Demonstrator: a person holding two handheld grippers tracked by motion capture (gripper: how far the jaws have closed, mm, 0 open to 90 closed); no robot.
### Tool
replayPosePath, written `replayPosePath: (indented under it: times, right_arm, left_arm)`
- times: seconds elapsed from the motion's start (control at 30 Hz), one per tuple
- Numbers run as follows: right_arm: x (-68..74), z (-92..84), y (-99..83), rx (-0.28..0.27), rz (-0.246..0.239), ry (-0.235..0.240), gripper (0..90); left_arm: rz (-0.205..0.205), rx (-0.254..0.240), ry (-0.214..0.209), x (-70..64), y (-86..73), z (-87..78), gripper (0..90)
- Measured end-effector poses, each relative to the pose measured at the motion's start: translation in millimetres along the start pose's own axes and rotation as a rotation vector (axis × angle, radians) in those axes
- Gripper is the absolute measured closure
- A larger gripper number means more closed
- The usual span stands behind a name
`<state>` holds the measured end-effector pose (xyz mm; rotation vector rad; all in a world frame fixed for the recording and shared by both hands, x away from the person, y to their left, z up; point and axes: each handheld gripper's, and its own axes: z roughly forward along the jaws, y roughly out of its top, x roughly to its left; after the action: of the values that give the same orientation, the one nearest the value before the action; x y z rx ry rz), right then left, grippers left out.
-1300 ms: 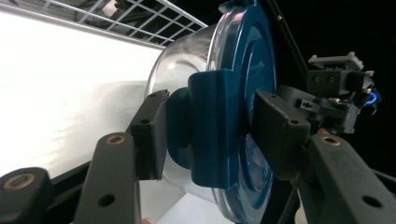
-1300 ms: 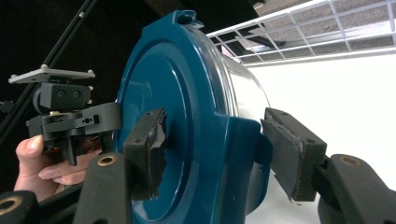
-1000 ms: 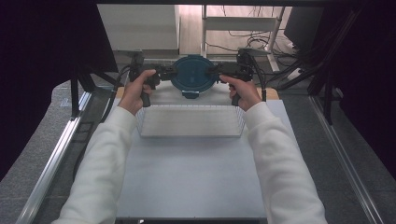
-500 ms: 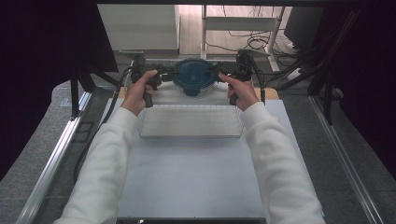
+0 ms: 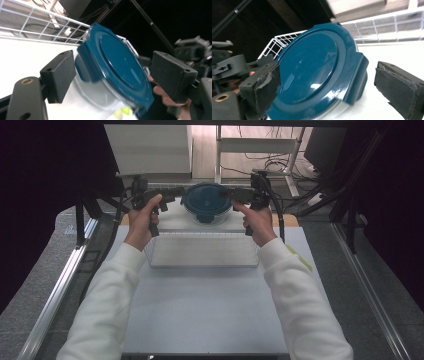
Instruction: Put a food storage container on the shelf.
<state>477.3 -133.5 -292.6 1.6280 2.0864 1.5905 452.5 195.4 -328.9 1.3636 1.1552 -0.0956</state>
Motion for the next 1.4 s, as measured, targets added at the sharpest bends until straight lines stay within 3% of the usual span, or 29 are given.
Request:
replayPosePath:
  times: [0.1, 0.2, 0.27, 0.37, 0.47, 0.5, 0.6, 0.7, 0.73, 0.87, 0.97, 1.03, 1.1, 1.23, 1.27, 1.33, 1.4]
  right_arm:
    - [7.0, -10.9, -3.3, -0.020, -0.072, -0.035, 7.4]
    - [11.3, -25.2, -11.3, -0.032, -0.143, -0.038, 9.1]
    - [10.9, -34.0, -18.5, -0.034, -0.178, -0.024, 11.9]
    - [8.2, -46.4, -31.2, -0.026, -0.226, -0.005, 13.6]
    - [2.7, -61.6, -47.4, -0.023, -0.256, 0.037, 15.7]
    - [0.3, -66.8, -53.3, -0.027, -0.257, 0.057, 16.9]
    - [-6.8, -82.8, -74.6, -0.034, -0.291, 0.108, 21.2]
    - [-12.4, -92.7, -91.1, -0.033, -0.321, 0.133, 22.8]
    - [-15.2, -96.5, -98.4, -0.034, -0.335, 0.134, 22.9]
    - [-24.7, -106.1, -120.4, -0.036, -0.360, 0.109, 22.7]
    - [-33.2, -110.2, -135.6, -0.028, -0.384, 0.083, 22.6]
    - [-40.7, -111.6, -148.5, -0.019, -0.396, 0.070, 22.6]
    - [-47.3, -111.0, -159.9, -0.005, -0.403, 0.064, 22.5]
    - [-56.4, -107.7, -177.1, 0.027, -0.412, 0.041, 22.6]
    - [-63.0, -104.1, -189.5, 0.053, -0.423, 0.021, 22.6]
    - [-67.2, -101.3, -197.3, 0.072, -0.426, 0.007, 22.6]
    - [-72.5, -97.9, -207.1, 0.086, -0.433, -0.005, 22.9]
  left_arm:
    - [0.089, 0.014, 0.034, -12.0, -9.2, -9.8, 20.6]
    - [0.150, 0.022, 0.032, -21.9, -20.9, -20.2, 22.2]
    - [0.212, 0.028, 0.064, -27.4, -31.4, -29.0, 23.3]
    - [0.255, 0.039, 0.086, -31.3, -49.5, -42.6, 23.3]
    - [0.270, 0.045, 0.088, -32.4, -61.6, -52.1, 23.3]
    - [0.288, 0.053, 0.097, -33.1, -75.3, -61.3, 23.2]
    - [0.324, 0.078, 0.119, -34.4, -94.6, -69.2, 23.2]
    - [0.336, 0.083, 0.130, -34.2, -107.3, -72.7, 23.2]
    - [0.340, 0.097, 0.127, -32.6, -118.9, -74.5, 23.1]
    - [0.350, 0.126, 0.134, -29.8, -141.0, -75.2, 23.2]
    - [0.402, 0.147, 0.181, -29.4, -158.6, -72.8, 23.3]
    - [0.404, 0.172, 0.173, -25.7, -168.3, -70.9, 23.3]
    - [0.422, 0.188, 0.196, -23.3, -175.8, -69.5, 23.1]
    - [0.418, 0.208, 0.205, -17.5, -186.8, -68.8, 23.4]
    - [0.443, 0.208, 0.223, -15.9, -197.4, -69.6, 24.5]
    - [0.438, 0.235, 0.212, -14.0, -205.7, -69.1, 24.5]
    - [0.452, 0.254, 0.228, -13.7, -212.9, -68.8, 24.3]
